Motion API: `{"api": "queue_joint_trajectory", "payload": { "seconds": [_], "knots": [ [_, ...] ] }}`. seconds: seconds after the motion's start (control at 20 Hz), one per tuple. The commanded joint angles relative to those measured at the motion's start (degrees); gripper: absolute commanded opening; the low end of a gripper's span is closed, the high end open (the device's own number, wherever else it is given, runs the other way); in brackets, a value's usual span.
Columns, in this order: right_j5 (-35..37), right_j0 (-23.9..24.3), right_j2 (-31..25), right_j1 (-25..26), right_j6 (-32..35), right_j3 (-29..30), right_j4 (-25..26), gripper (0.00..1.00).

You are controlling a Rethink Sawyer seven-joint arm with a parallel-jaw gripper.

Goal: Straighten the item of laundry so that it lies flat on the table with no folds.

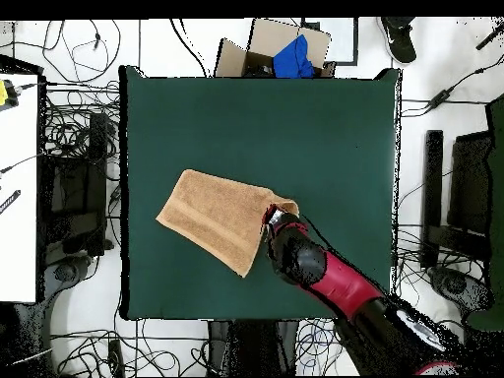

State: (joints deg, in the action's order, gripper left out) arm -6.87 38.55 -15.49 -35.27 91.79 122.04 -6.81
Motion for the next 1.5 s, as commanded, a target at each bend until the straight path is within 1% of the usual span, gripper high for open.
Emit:
{"api": "queue_joint_trajectory", "payload": {
  "seconds": [0.05, 0.5, 0.8, 1.0, 1.15, 1.25, 1.35, 1.5],
  "knots": [
    [-0.5, 1.8, -8.1, 1.2, 15.5, 2.3, -0.1, 1.00],
    [-1.7, 1.5, -8.7, 1.9, 15.7, 2.4, -0.6, 1.00],
    [-2.8, 1.8, -8.4, 3.2, 15.5, 2.4, -0.1, 1.00],
    [-2.5, 0.2, -5.1, 3.8, 14.0, 1.6, -0.2, 1.00],
    [-0.7, -3.7, 0.2, 2.5, 12.1, 0.6, -1.5, 1.00],
    [-0.4, -4.9, 1.6, 2.2, 12.0, 0.4, -1.9, 1.00],
    [-0.6, -4.9, 1.7, 3.0, 11.9, -0.1, -1.6, 1.00],
    [0.2, -5.6, 2.9, 2.9, 11.7, -0.6, -1.8, 1.00]
  ]
}}
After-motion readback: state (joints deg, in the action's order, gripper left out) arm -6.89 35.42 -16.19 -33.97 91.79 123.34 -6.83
